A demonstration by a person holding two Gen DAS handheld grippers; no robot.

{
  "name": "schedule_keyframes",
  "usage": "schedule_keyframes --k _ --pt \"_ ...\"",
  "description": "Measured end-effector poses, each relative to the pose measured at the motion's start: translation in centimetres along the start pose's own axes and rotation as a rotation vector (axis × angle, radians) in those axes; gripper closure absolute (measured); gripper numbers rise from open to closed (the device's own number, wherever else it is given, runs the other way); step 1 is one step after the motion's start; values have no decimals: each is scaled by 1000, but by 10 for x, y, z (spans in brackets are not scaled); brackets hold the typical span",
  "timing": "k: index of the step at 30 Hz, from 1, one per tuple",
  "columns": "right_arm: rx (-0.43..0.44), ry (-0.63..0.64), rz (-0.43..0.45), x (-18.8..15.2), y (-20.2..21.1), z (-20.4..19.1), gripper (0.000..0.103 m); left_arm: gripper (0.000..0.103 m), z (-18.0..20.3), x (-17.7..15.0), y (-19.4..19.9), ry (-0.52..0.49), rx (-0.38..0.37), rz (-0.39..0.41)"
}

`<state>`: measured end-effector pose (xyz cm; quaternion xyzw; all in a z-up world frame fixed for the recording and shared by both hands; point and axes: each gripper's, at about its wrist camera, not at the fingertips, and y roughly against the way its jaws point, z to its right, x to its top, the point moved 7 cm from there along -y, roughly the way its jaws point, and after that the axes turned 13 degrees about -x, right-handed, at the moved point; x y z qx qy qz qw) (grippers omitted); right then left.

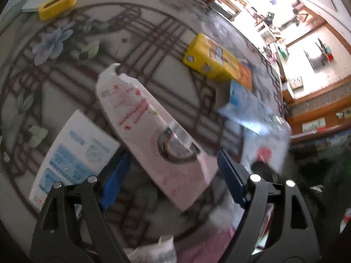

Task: Collect trash
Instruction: 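Grasp the clear plastic bottle with the right tool while the left tool grasps the pink-white milk carton, then carry the bottle and milk carton over the red bucket with both tools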

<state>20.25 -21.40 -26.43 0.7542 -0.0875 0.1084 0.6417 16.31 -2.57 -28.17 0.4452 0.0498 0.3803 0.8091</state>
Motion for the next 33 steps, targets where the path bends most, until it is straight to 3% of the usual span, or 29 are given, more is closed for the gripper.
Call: schedule_keyframes --k 4,6,7,13,16,25,33 --pt "12 -6 2 -5 8 1 45 25 -9 13 -15 62 43 1" --pt "17 -11 9 -6 12 2 45 34 -4 20 -17 39 18 12" --pt "17 -11 16 -7 15 2 45 45 -2 21 -17 24 17 9" --pt "14 0 65 -9 36 -2 45 55 12 21 -9 -73 -61 -11" --pt "17 -3 111 -12 55 -1 45 56 24 21 7 -139 -96 4" --pt "-8 -1 347 -14 136 5 45 55 74 22 97 -422 -114 184" --pt "-14 -14 429 -32 172 12 45 54 100 12 140 -498 -155 255"
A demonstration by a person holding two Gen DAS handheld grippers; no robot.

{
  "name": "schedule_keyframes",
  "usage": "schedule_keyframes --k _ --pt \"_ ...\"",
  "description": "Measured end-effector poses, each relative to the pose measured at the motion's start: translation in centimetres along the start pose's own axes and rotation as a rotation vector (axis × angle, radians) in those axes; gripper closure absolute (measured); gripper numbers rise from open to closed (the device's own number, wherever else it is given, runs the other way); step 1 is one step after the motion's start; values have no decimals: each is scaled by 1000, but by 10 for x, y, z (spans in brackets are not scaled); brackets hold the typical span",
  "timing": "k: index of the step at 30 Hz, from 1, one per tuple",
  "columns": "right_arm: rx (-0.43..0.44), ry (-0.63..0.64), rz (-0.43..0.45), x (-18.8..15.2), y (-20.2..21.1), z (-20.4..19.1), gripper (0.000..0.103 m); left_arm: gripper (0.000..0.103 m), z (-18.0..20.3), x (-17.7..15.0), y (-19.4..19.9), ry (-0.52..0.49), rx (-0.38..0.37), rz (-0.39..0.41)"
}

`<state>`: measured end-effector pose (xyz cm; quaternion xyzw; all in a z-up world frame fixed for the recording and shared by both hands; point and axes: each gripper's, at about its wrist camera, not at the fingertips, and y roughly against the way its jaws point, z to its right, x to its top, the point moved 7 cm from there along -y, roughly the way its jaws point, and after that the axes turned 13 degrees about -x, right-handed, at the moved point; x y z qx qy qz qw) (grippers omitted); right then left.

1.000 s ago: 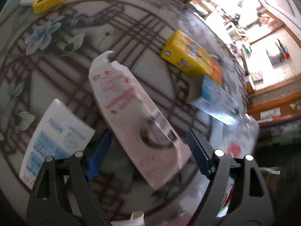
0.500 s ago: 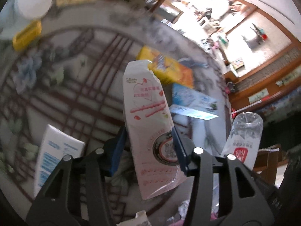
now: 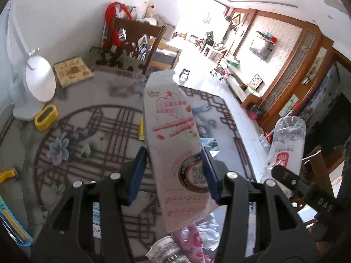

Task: Collect trash
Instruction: 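Carry the bottle and milk carton over the red bucket with both tools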

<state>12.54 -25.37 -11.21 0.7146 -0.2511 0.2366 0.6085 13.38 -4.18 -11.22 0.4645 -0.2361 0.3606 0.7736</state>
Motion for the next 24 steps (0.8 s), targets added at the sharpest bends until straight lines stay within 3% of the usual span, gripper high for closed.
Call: schedule_keyframes --k 14,24 --pt "-76 -87 44 -17 43 50 44 54 72 -18 11 -104 -115 -28" --pt "-114 -161 43 -26 53 101 44 54 114 -39 -4 -151 -146 -71"
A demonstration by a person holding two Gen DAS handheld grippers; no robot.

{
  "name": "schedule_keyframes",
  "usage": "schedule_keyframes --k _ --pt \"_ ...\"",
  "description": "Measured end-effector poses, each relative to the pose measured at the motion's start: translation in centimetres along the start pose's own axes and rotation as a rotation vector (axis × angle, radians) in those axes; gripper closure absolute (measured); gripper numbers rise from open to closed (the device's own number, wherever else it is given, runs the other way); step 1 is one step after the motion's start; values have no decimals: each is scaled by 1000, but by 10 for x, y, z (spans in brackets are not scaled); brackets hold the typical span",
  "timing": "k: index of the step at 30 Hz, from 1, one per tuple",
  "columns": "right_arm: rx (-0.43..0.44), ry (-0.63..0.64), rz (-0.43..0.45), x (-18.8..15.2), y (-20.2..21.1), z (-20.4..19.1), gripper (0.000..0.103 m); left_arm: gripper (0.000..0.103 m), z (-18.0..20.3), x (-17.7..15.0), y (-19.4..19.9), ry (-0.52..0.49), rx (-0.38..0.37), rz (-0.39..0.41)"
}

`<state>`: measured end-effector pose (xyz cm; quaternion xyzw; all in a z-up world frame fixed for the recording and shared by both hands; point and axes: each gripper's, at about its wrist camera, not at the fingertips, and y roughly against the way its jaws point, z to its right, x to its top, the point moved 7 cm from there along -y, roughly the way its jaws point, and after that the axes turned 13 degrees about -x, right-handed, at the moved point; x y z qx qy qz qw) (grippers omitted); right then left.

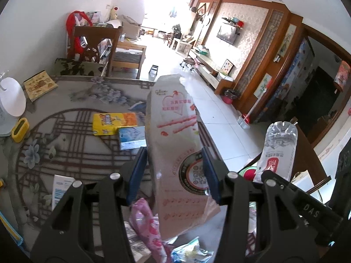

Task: Collect trash
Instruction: 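Carry the bottle and milk carton over the red bucket with both tools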

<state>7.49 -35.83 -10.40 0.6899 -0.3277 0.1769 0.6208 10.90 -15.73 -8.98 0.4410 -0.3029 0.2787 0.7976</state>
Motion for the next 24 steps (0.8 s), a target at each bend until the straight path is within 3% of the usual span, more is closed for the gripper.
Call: schedule_keyframes --k 12,24 --pt "-80 -107 13 14 -2 85 44 54 59 -6 -46 -66 -45 -51" --pt "-223 -237 18 27 -5 206 44 54 150 -23 -121 -161 -176 -163"
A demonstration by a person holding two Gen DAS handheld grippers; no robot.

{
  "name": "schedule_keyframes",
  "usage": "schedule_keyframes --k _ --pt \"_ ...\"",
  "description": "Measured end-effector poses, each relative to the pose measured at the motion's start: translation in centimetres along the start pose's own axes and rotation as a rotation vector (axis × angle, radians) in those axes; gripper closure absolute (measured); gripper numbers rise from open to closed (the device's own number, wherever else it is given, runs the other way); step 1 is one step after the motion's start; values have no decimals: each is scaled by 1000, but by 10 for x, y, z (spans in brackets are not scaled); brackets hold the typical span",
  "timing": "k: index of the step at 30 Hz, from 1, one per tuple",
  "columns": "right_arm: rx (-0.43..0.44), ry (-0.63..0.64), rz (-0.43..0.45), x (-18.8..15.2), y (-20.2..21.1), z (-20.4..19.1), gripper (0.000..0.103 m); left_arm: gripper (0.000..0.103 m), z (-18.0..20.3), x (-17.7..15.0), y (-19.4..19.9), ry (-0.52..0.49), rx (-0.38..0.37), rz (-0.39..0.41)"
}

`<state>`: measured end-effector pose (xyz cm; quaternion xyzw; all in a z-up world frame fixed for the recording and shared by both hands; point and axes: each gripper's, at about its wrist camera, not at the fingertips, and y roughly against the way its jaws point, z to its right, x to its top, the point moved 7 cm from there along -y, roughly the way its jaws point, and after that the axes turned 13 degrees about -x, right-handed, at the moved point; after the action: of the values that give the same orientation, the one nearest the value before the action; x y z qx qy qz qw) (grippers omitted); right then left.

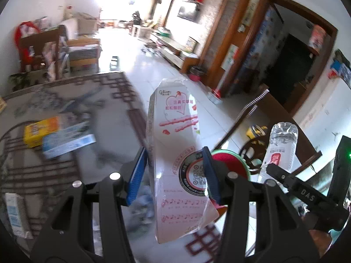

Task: Collect trash
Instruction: 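Carry the bottle and milk carton over the red bucket with both tools, then open both tools to drop the bottle and carton into the bucket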

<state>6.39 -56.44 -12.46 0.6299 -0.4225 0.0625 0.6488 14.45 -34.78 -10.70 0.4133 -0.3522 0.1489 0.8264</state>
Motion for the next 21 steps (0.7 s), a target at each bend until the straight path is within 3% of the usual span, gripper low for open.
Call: schedule_keyframes --k 11,18,21 --pt "-114 -56 -43 27 -57 76 44 54 93 8 -120 -133 -157 -109" --pt "-142 -69 -87 36 -100 97 42 53 116 -1 -197 -189 -174 -201" --pt "-178 -91 -96 38 -110 106 41 42 120 -4 -213 -203 -174 -229"
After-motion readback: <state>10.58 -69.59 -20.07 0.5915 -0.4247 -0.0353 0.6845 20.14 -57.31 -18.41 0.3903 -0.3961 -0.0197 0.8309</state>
